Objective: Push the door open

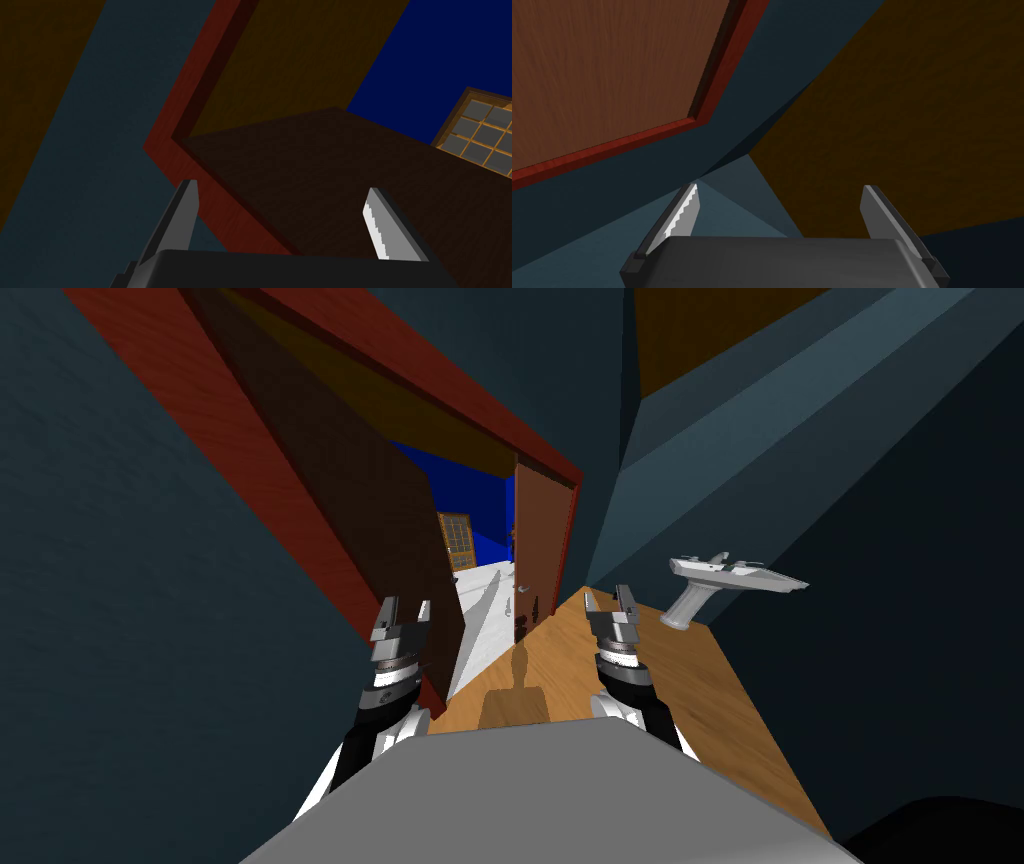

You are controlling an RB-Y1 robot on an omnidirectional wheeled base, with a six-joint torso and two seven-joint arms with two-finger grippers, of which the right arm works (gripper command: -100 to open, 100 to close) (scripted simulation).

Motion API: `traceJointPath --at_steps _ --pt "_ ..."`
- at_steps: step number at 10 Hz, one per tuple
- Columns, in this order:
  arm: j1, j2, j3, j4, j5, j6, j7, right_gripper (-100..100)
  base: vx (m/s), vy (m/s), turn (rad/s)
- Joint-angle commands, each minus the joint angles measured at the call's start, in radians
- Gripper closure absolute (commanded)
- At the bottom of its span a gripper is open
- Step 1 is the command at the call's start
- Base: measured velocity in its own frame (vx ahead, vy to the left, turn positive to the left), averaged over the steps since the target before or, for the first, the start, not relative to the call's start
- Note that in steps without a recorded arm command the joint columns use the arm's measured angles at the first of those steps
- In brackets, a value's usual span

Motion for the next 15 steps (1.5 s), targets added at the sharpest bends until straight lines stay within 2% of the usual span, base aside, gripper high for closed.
traceJointPath --at_steps 1,4,11,14,15 --pt "-0.015 -0.006 0.001 0.036 0.005 -0.006 -0.005 -100 0.079 0.067 0.033" --pt "-0.039 -0.013 0.003 0.092 0.013 -0.014 -0.012 -100 0.065 -0.061 0.037" --pt "-0.13 -0.036 0.011 0.298 0.044 -0.047 -0.04 -100 0.086 -0.052 0.047" --pt "-0.147 -0.04 0.013 0.344 0.05 -0.053 -0.045 -100 0.046 -0.043 0.023" --pt "-0.164 -0.043 0.014 0.382 0.055 -0.059 -0.05 -100 0.04 -0.03 0.034"
